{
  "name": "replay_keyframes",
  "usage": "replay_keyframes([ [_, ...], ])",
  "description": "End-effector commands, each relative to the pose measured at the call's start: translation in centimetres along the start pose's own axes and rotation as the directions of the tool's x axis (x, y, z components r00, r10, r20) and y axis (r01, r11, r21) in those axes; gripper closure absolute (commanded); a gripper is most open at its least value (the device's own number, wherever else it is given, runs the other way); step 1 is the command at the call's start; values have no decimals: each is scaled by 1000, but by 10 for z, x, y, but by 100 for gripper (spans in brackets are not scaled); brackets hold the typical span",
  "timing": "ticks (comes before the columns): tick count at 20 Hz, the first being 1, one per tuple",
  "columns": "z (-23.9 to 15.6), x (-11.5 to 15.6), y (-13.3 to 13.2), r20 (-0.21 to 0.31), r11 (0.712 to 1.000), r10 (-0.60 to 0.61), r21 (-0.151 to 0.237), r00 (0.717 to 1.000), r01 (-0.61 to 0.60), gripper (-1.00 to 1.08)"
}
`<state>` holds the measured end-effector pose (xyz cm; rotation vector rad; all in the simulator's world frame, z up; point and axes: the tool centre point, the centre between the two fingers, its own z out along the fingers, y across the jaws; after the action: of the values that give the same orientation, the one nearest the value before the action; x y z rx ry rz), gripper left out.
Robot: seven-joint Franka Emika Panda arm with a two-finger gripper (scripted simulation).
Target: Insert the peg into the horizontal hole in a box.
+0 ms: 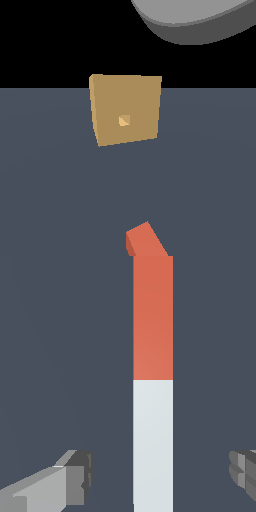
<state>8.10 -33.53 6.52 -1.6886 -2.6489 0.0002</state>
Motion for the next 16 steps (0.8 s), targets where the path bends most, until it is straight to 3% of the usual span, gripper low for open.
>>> replay_keyframes([
  [1,0,0,0,0,1000,0,0,1000,0,-92],
  [16,51,1,-1,0,1000,0,0,1000,0,-92],
])
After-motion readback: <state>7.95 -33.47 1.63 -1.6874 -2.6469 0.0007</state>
